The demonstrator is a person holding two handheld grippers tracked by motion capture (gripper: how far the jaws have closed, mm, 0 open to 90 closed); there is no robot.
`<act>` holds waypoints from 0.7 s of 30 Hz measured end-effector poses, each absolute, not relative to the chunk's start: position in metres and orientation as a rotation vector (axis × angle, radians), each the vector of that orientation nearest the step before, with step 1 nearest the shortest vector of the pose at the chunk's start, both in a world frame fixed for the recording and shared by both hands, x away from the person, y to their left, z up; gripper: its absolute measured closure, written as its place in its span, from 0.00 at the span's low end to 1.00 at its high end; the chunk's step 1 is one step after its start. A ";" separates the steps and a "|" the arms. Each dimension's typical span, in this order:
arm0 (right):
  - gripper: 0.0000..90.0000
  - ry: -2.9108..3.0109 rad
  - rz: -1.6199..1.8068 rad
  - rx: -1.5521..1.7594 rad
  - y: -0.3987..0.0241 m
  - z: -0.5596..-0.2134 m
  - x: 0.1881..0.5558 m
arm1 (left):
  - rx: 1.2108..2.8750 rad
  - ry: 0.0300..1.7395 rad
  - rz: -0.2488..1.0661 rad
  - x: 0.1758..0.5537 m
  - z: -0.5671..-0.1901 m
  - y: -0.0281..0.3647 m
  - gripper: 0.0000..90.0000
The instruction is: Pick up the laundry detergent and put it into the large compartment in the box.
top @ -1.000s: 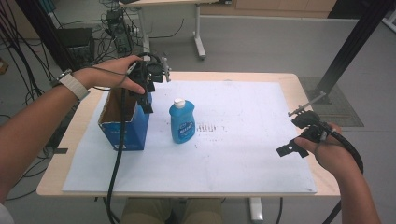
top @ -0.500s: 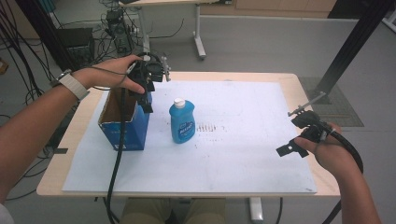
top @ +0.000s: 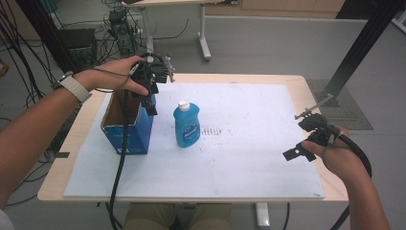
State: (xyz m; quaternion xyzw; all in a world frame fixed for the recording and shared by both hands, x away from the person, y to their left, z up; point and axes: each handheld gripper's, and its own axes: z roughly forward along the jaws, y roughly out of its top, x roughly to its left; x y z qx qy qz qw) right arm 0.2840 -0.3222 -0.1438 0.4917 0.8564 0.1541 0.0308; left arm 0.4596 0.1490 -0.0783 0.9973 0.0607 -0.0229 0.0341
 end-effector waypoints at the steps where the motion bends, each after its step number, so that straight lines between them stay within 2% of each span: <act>1: 0.08 2.640 0.475 1.514 -0.322 -0.144 0.284 | 3.069 0.186 -0.073 0.460 -0.078 0.149 0.09; 15: 0.08 2.637 0.476 1.515 -0.322 -0.143 0.284 | 3.062 0.195 -0.054 0.458 -0.075 0.150 0.09; 21: 0.08 2.637 0.476 1.515 -0.324 -0.144 0.283 | 3.065 0.255 -0.070 0.459 -0.071 0.147 0.11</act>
